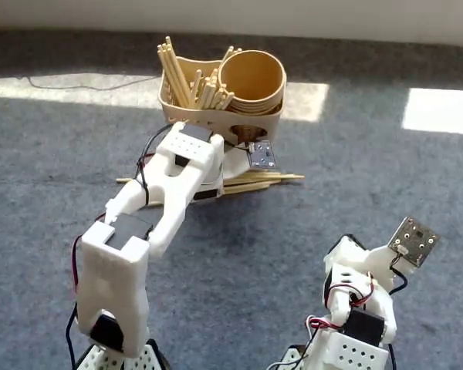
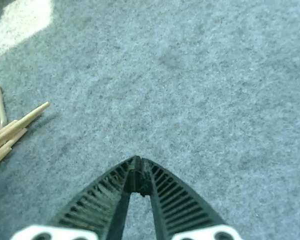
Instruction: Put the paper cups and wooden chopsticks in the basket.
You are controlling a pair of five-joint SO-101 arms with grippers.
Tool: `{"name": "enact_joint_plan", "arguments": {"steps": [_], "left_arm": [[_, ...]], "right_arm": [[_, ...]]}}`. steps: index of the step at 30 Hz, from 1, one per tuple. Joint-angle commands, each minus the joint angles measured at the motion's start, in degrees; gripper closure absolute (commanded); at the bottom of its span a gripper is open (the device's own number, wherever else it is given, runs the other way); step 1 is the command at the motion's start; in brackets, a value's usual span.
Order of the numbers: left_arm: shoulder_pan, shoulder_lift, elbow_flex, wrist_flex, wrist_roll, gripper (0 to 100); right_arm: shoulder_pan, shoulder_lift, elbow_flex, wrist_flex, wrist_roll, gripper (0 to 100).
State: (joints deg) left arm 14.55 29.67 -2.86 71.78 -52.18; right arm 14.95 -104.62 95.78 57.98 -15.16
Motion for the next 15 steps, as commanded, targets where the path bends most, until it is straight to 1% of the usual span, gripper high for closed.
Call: {"name": "enact_joint_plan", "arguments": {"steps": [1,3,8,11,15], "left_arm": [[0.2,-0.2,-0.6,4.0,-0.2,98],[0.2,-0.3,-0.9,6.4,-0.2,100],[1.9,-2.5,0.1,13.3,-0.2,99],[3.4,-6.9,4.0,14.4,0.0,99],[6.0,-15.9,12.2,14.4,0.2,99]], "right_arm": [[0.5,-0.6,5.9,-2.1,0.0,99.2],[0.5,-0.6,5.9,-2.1,0.0,99.2],[0.5,-0.6,5.9,-2.1,0.0,99.2],[0.5,-0.6,5.9,-2.1,0.0,99.2],[0.5,-0.6,5.9,-2.1,0.0,99.2]]}}
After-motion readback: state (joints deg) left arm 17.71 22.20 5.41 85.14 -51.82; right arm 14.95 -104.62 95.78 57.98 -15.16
